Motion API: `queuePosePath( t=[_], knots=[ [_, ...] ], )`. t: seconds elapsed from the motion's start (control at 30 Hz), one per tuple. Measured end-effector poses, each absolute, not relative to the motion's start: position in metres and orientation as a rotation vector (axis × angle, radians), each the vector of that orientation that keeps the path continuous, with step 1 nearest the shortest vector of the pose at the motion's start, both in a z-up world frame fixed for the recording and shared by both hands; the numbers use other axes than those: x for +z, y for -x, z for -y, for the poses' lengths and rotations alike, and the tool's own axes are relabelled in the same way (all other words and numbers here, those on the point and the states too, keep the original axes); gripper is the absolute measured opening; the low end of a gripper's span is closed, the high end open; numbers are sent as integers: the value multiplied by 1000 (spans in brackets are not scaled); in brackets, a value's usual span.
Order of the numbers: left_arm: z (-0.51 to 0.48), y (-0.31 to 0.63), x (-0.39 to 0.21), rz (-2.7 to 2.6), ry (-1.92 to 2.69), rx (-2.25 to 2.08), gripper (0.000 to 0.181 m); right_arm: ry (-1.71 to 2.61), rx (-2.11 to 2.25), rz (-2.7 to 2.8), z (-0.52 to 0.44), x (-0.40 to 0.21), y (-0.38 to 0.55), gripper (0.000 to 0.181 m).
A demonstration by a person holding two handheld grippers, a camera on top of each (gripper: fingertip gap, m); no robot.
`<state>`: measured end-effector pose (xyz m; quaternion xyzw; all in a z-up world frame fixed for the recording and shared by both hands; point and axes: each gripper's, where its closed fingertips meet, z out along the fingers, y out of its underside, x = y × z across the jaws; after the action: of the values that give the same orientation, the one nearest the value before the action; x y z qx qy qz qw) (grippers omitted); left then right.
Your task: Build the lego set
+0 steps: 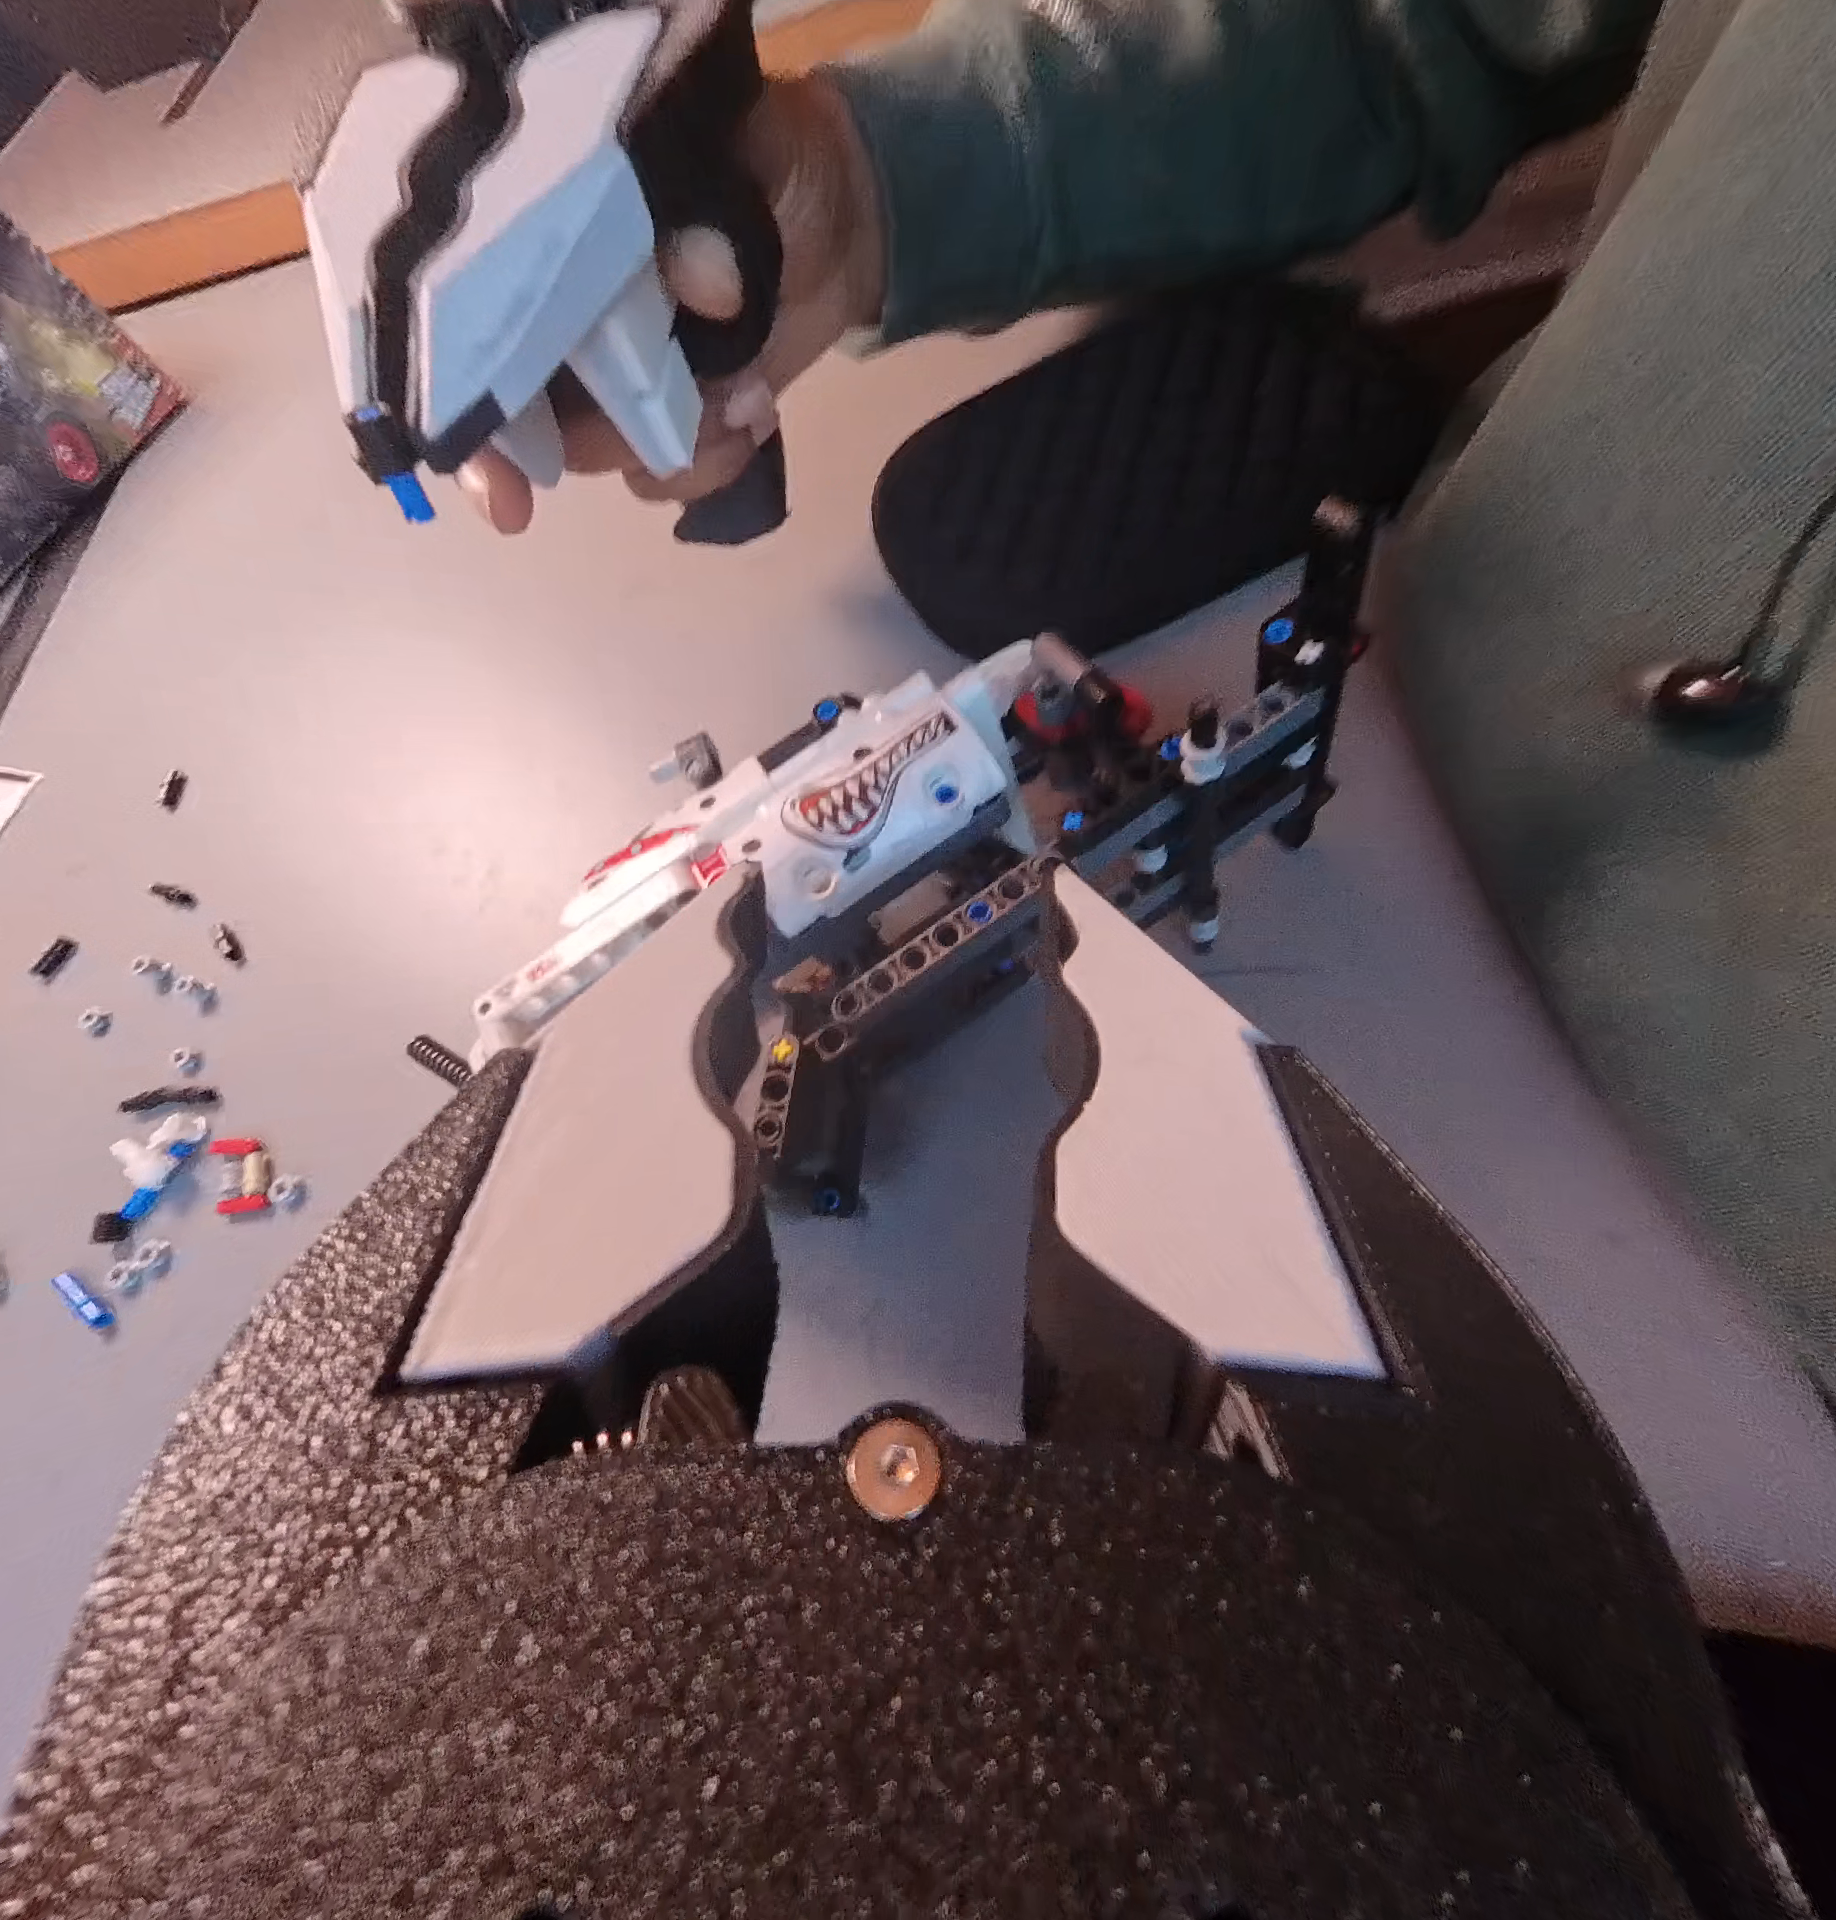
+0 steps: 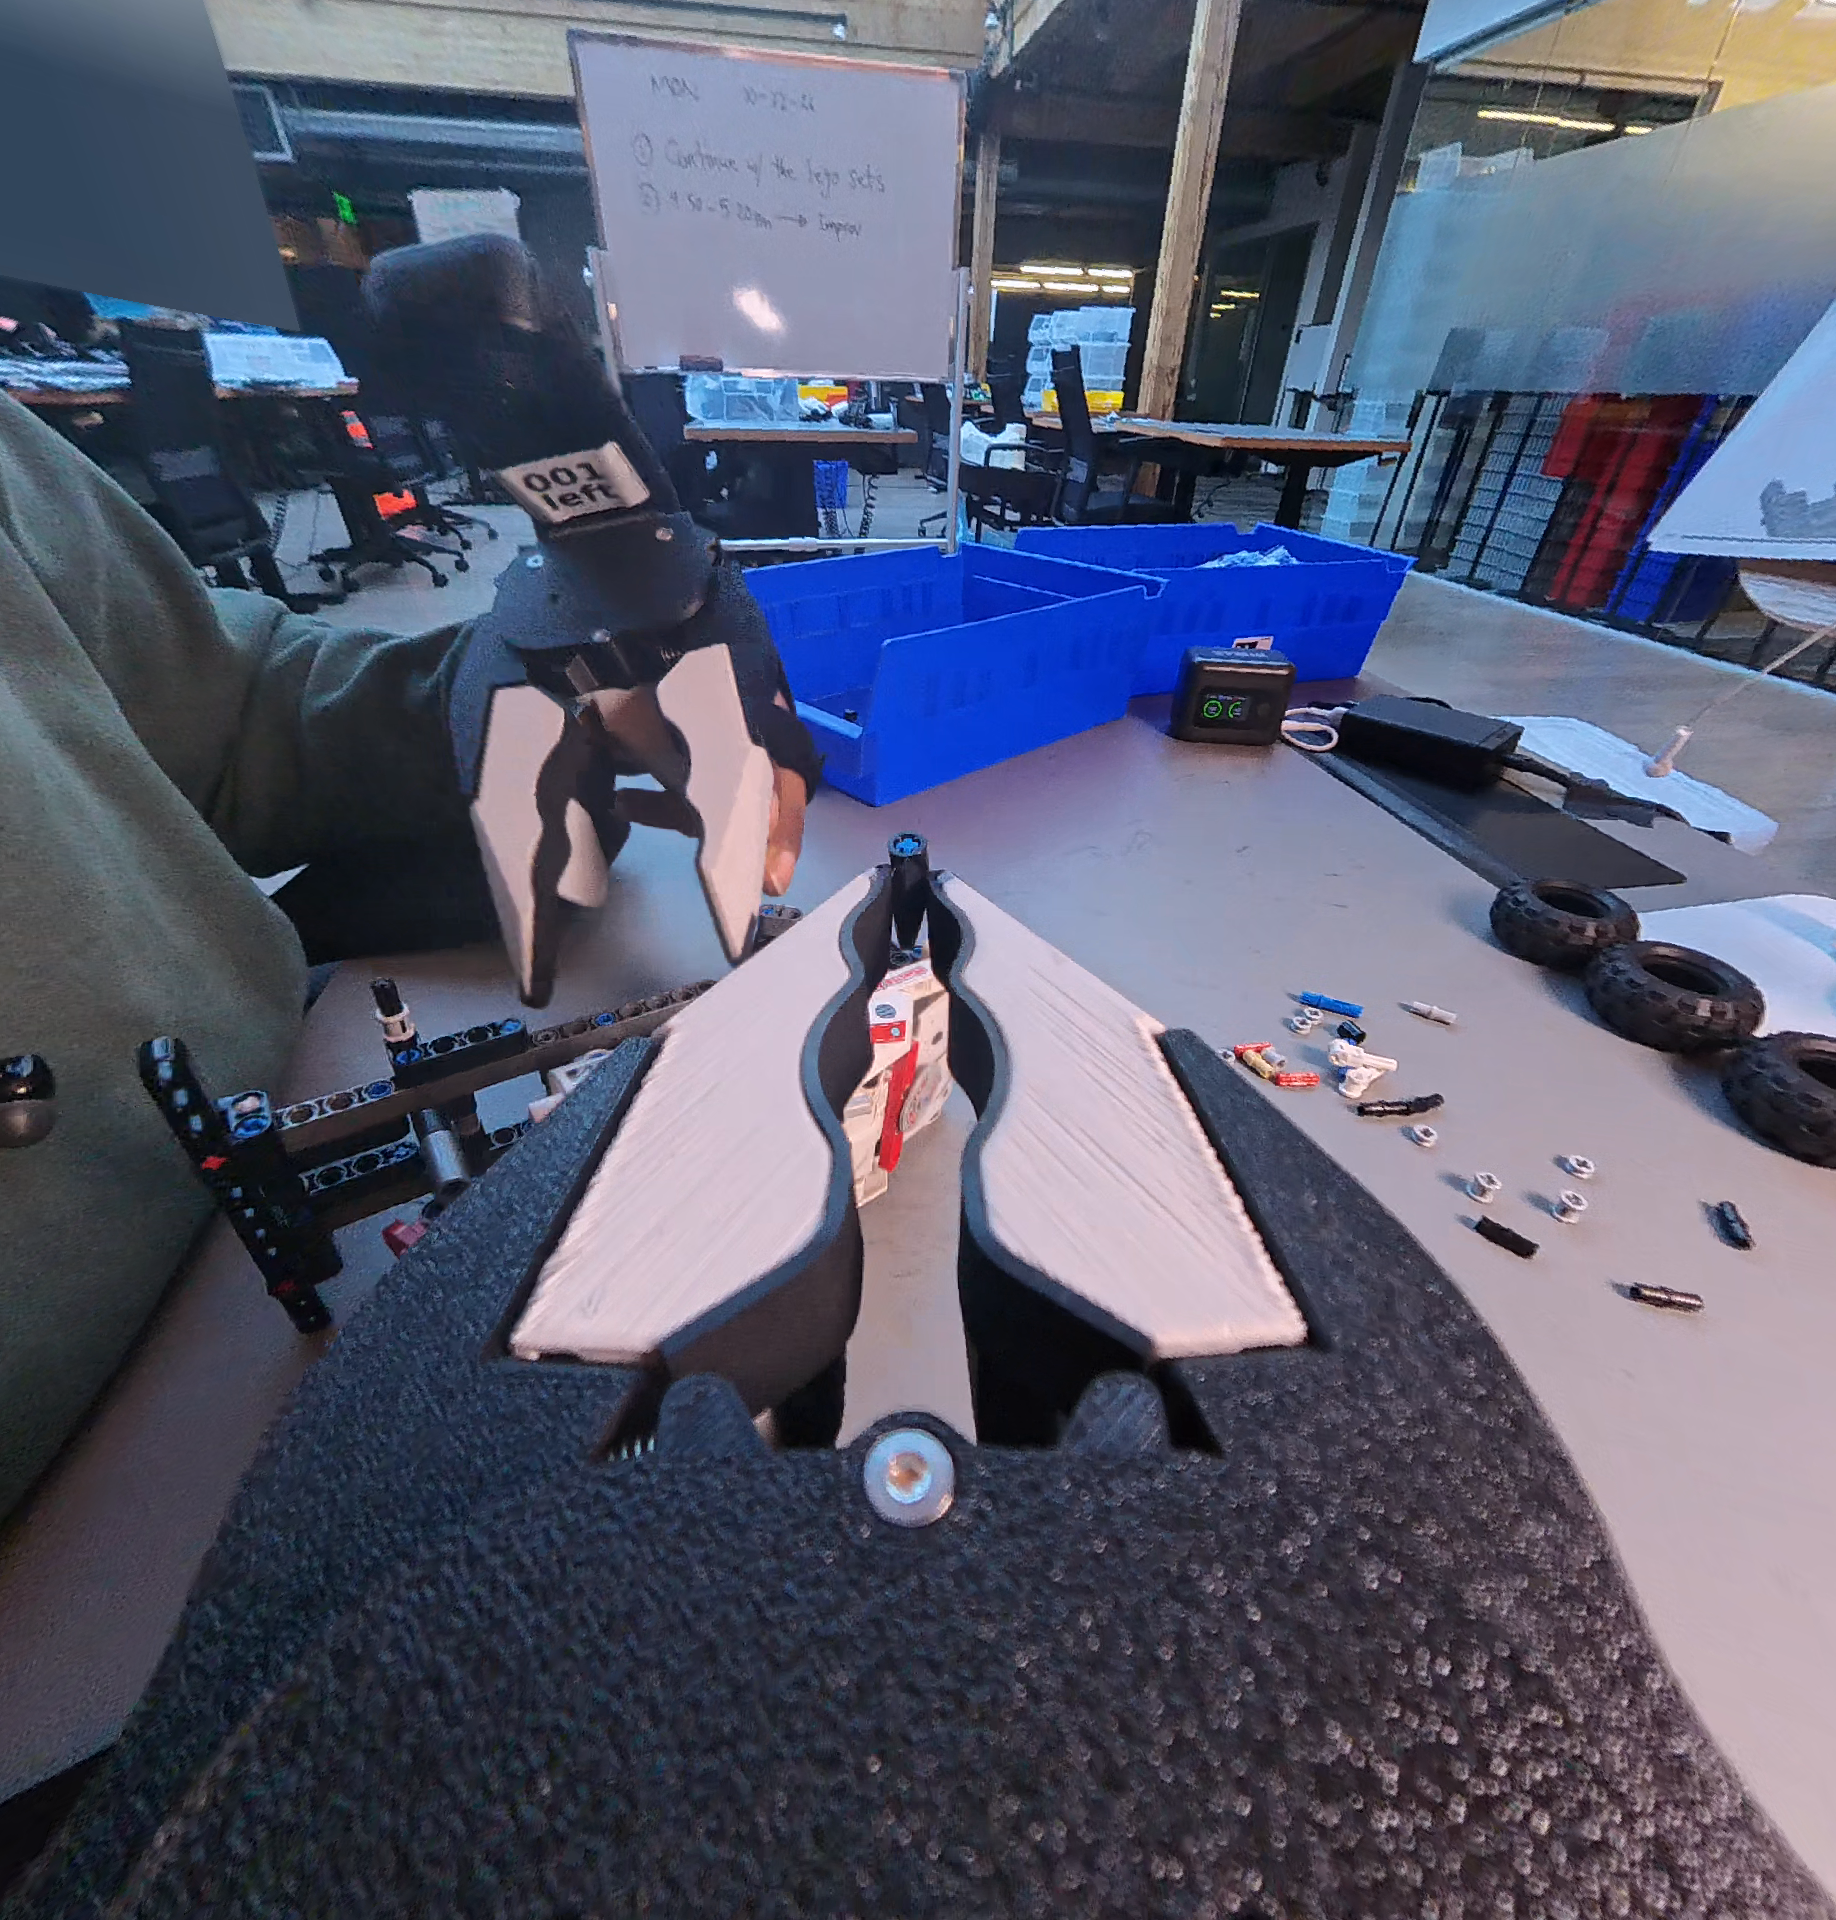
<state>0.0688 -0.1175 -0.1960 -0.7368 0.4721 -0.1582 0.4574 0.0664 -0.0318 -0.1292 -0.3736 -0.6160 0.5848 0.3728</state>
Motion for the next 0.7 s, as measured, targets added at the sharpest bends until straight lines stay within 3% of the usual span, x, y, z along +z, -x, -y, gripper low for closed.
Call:
queuePosePath(
  t=[0.2, 0.47, 0.6, 0.7],
  knots=[
    [114, -70, -186, -1090, 1767, -439, 48, 1087, 1350, 1604, 11, -149, -56, 5],
    [102, -62, -187, -1036, 1780, -419, 49, 1397, 412, 1893, -91, -265, -55, 12],
    [96, -61, -184, -1040, 1778, -377, 50, 1451, 551, 1857, -85, -246, -58, 44],
    [89, -62, -184, -1109, 1796, -334, 53, 1441, 826, 1871, -50, -215, -72, 41]
  ],
)
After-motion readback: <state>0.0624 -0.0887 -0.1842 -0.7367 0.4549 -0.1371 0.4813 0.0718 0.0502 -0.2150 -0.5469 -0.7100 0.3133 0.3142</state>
